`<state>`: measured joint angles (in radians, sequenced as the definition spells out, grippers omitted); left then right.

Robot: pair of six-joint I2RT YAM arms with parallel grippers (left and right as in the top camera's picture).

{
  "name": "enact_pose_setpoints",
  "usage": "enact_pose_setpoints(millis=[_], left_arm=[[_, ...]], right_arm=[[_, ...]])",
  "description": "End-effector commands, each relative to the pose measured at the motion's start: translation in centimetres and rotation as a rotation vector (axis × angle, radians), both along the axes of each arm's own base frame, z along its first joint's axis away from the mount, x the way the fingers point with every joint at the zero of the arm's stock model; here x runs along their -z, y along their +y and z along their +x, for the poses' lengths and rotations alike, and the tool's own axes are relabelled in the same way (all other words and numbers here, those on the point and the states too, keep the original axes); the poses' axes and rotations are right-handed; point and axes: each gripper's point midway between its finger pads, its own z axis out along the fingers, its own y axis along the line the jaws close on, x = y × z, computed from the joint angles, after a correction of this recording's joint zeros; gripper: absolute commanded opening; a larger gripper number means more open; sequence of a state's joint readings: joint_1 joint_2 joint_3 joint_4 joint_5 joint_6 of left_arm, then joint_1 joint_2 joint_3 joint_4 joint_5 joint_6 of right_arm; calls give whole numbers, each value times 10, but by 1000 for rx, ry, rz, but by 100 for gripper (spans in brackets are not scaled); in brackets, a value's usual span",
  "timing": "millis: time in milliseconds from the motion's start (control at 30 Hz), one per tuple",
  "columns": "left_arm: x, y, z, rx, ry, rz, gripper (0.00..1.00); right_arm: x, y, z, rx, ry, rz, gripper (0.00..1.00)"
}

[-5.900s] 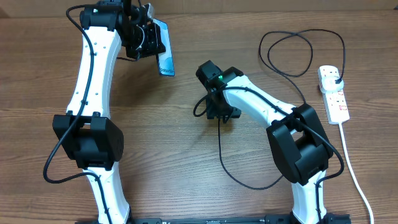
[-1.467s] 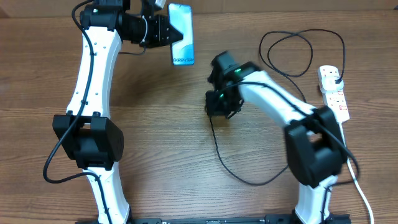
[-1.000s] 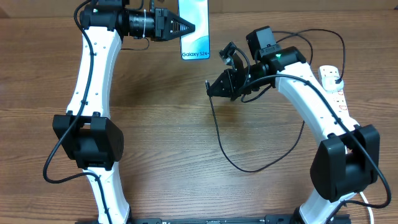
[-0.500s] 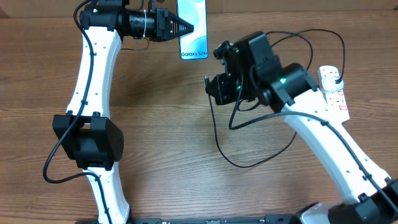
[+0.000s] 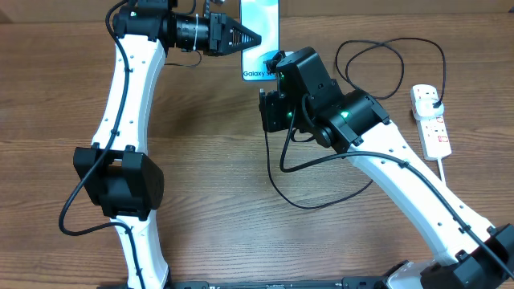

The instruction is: Plug charger to phone and switch on socket

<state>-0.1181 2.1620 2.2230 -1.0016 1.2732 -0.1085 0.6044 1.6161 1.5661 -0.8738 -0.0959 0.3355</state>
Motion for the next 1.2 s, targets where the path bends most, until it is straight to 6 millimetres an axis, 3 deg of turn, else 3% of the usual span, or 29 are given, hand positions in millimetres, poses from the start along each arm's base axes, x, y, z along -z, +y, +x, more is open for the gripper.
enact_pose_setpoints(millis=[0,733,900,1167], left_arm=[[-17,-5,-10,46,-21,-53,4],[-14,-8,-16,64,-30,-48,4],[-23,-10,-22,99,-29,-98,4],[-18,-8,-17,75,-33,-65,4]], right_arm=[[-7,-5,9,40,-36,-6,4],[-13,5,8,21,-31,49,4],[-13,5,8,21,-31,50,4],[-13,4,8,21,-30,49,4]])
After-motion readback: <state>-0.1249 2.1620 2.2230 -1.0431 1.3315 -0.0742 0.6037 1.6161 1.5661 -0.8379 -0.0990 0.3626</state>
